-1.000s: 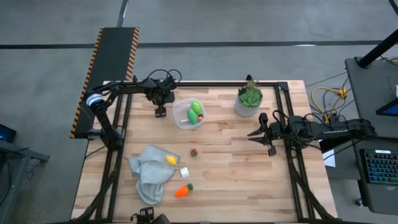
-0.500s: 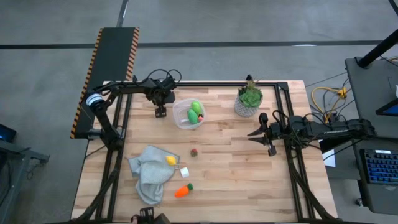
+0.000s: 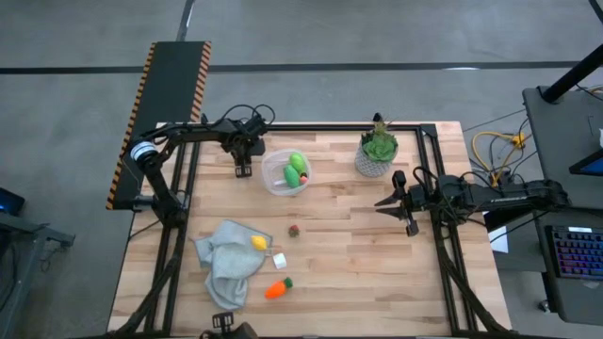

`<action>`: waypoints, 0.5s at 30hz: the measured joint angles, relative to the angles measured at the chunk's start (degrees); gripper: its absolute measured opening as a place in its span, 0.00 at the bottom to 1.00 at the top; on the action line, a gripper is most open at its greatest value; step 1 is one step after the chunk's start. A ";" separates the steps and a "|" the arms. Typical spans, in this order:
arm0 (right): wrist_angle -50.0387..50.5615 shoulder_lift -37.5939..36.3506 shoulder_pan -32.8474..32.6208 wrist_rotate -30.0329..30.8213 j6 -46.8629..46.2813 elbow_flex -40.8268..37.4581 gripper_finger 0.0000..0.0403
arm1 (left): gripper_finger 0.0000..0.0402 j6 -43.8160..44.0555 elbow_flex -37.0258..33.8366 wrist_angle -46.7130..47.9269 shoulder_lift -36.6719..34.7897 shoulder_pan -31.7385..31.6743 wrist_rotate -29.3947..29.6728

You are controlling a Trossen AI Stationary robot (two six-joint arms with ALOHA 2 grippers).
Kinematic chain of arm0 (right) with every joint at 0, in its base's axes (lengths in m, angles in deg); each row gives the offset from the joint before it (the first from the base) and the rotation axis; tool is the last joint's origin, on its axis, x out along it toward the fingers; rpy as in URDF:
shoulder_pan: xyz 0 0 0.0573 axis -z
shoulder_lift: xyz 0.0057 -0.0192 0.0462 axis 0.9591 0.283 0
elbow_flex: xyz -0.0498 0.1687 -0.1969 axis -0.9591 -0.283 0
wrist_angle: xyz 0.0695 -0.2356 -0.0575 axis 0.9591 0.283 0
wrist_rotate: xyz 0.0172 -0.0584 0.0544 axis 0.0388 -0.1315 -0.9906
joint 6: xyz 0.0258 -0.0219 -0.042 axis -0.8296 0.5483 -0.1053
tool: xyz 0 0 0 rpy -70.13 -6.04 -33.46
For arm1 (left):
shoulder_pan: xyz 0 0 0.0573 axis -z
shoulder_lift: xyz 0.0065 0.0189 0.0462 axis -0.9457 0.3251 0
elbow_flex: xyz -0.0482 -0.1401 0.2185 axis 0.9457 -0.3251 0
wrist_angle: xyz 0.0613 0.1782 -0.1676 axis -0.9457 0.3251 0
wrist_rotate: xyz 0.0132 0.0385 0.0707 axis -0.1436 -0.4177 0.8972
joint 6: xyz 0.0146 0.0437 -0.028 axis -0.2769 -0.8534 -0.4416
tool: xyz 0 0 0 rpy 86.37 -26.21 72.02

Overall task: Pick and placing Produce into tupperware
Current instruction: Put the red cherry into the transparent bin

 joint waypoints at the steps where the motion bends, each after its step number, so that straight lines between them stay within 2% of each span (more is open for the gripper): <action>1: -0.02 0.00 -0.01 0.00 -0.01 0.00 0.16 | 0.11 -0.06 -0.02 -0.14 -0.02 0.00 0.30; 4: -0.02 0.00 -0.01 0.00 0.00 0.00 0.16 | 0.03 -0.07 -0.01 -0.46 -0.07 -0.02 0.37; 15: -0.07 0.00 -0.02 0.00 -0.02 0.00 0.16 | 0.01 1.63 0.30 1.31 -0.15 0.00 0.32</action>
